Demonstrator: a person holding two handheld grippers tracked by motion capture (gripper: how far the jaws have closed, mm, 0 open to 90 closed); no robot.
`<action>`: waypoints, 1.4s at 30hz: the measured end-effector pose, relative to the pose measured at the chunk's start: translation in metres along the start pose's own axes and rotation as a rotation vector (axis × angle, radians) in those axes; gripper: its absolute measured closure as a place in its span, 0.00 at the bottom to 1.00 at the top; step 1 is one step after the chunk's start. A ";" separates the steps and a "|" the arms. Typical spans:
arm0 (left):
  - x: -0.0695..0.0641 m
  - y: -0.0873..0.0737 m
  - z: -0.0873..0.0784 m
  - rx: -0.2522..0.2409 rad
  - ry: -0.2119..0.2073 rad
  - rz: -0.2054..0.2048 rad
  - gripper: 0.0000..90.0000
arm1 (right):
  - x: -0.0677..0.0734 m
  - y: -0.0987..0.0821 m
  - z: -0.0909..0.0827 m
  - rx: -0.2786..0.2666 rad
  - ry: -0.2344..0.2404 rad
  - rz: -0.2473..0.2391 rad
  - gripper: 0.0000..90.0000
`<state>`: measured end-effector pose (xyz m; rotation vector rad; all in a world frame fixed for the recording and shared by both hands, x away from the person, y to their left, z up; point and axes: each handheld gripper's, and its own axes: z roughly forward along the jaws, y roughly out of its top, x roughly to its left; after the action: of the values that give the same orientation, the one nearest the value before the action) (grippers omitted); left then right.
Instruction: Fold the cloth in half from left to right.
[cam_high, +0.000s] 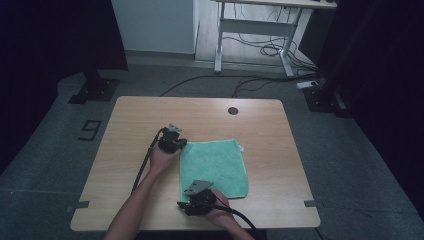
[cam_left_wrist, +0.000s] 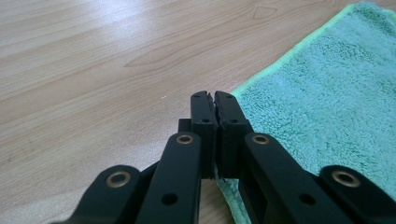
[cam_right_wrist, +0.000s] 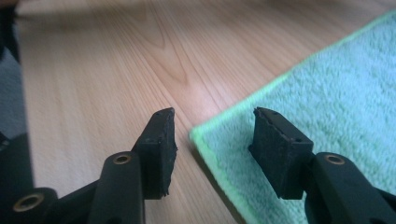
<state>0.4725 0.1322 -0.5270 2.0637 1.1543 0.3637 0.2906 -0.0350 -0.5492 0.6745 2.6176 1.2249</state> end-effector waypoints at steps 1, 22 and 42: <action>0.000 0.000 0.000 0.000 0.000 -0.001 0.97 | 0.000 -0.001 0.000 -0.006 -0.008 0.004 0.59; -0.001 0.012 -0.025 -0.046 -0.015 -0.020 0.97 | 0.002 0.008 -0.007 -0.105 -0.026 0.054 0.95; -0.010 0.033 -0.053 -0.084 -0.029 0.011 0.97 | 0.007 0.022 -0.007 -0.187 -0.016 0.089 0.95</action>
<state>0.4580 0.1371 -0.4655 1.9971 1.0927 0.3806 0.2894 -0.0242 -0.5281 0.7680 2.4442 1.4602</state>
